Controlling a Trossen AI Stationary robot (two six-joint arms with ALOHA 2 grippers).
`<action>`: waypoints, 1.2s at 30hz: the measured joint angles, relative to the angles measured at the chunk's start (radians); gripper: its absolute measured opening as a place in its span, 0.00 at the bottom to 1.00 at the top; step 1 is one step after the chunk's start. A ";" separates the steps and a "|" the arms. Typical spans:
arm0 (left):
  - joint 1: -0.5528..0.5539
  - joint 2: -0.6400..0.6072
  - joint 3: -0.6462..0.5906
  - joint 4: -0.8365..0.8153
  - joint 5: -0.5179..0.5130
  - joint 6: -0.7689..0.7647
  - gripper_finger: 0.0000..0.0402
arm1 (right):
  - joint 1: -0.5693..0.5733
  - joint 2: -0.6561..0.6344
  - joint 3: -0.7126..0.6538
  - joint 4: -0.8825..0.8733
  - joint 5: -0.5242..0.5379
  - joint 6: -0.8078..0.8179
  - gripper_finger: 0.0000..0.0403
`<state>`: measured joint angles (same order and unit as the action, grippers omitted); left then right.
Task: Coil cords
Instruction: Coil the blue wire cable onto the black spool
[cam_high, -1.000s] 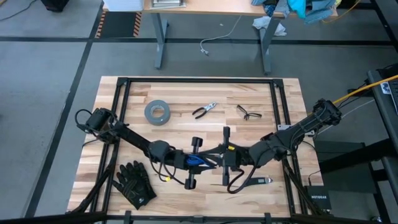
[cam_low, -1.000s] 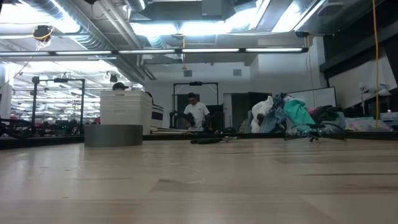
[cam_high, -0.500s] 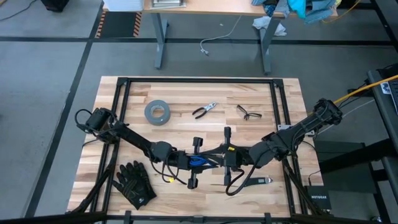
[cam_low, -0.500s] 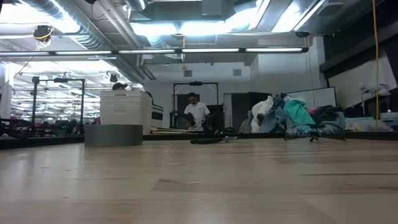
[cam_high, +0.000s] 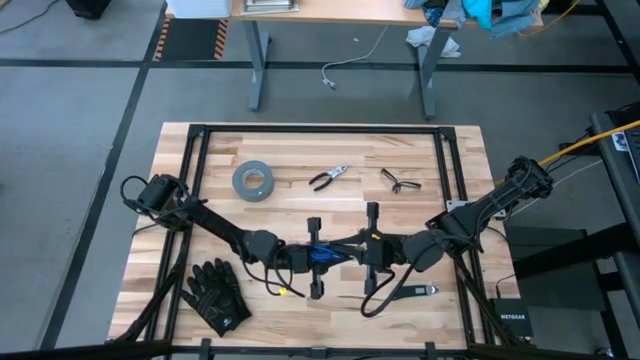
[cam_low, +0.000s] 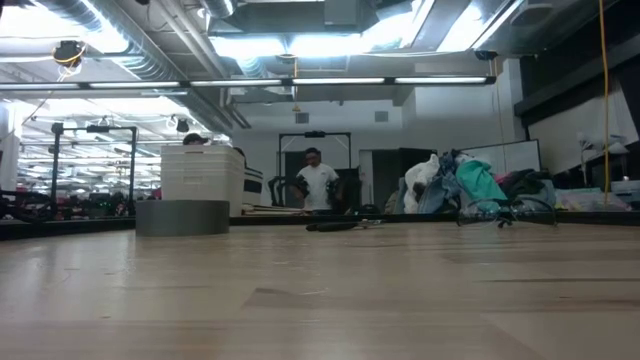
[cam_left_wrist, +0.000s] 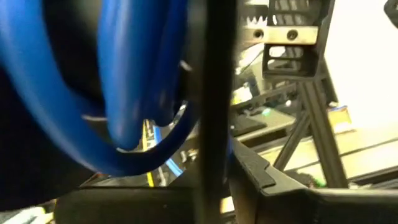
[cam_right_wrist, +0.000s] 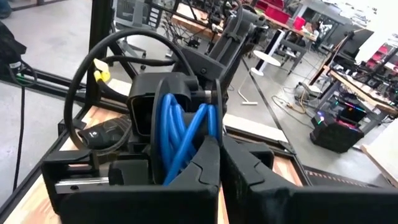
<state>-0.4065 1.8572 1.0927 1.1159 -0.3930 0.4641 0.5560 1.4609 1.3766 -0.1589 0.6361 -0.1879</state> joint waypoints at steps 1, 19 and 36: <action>-0.002 0.000 0.000 -0.005 -0.008 0.014 0.03 | 0.000 0.000 0.000 -0.003 -0.001 0.001 0.01; -0.066 -0.004 0.000 -0.035 -0.270 0.231 0.04 | 0.000 -0.001 0.000 -0.064 0.026 0.027 0.01; -0.081 -0.032 0.000 -0.222 -0.370 0.185 0.04 | 0.000 -0.002 0.001 -0.105 0.061 0.029 0.01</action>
<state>-0.4880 1.8249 1.0924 0.8943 -0.7625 0.6487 0.5560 1.4590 1.3777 -0.2636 0.6973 -0.1593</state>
